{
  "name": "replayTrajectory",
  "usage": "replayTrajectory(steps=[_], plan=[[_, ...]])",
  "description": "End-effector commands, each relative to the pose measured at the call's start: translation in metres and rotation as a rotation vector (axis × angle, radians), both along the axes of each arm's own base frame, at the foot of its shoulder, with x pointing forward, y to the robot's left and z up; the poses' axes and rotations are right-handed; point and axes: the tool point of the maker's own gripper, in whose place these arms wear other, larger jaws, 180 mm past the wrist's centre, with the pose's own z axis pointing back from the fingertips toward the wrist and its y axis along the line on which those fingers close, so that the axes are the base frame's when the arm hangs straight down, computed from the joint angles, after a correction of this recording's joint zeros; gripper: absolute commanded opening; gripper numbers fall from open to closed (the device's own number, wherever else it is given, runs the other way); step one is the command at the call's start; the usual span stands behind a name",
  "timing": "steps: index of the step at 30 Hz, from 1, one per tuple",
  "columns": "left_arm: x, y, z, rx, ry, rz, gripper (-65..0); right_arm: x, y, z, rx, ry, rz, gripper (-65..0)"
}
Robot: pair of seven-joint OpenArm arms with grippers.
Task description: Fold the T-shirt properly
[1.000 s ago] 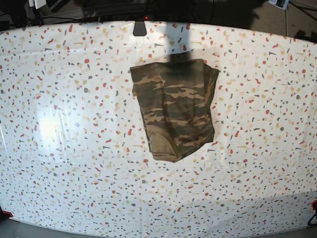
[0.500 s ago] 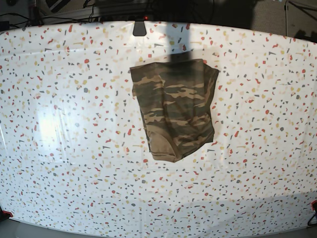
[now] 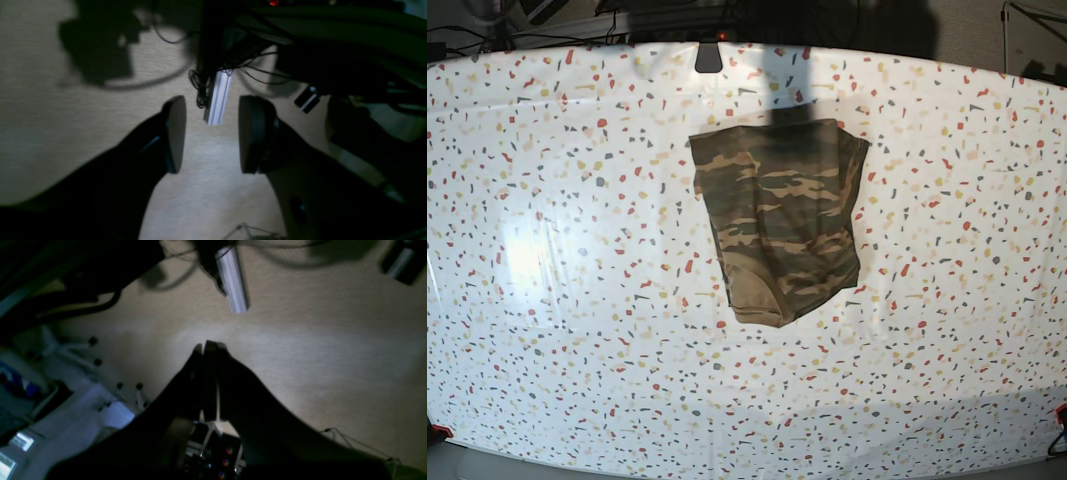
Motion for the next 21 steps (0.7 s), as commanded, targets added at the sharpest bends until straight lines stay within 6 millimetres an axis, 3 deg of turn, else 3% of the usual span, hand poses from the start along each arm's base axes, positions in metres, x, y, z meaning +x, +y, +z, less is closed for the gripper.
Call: replayTrajectory(steps=[1, 6, 12, 21], plan=[[-0.003, -0.001, -0.002, 0.005, 0.006, 0.010, -40.1, -0.004, -0.002, -0.002, 0.003, 0.017, 0.015, -65.0], [0.004, -0.027, -0.023, 0.045, 0.056, 0.019, -41.1, 0.007, 0.016, -0.021, 0.037, 0.022, 0.049, -65.0], [0.023, -0.056, -0.032, 0.009, 0.055, 0.055, -43.6, 0.016, 0.031, -0.030, 0.061, -0.003, 0.141, -65.0], [0.030, -0.071, -0.034, -0.017, 0.051, 0.067, -43.6, 0.020, 0.043, -0.032, 0.081, -0.039, 0.187, -65.0]])
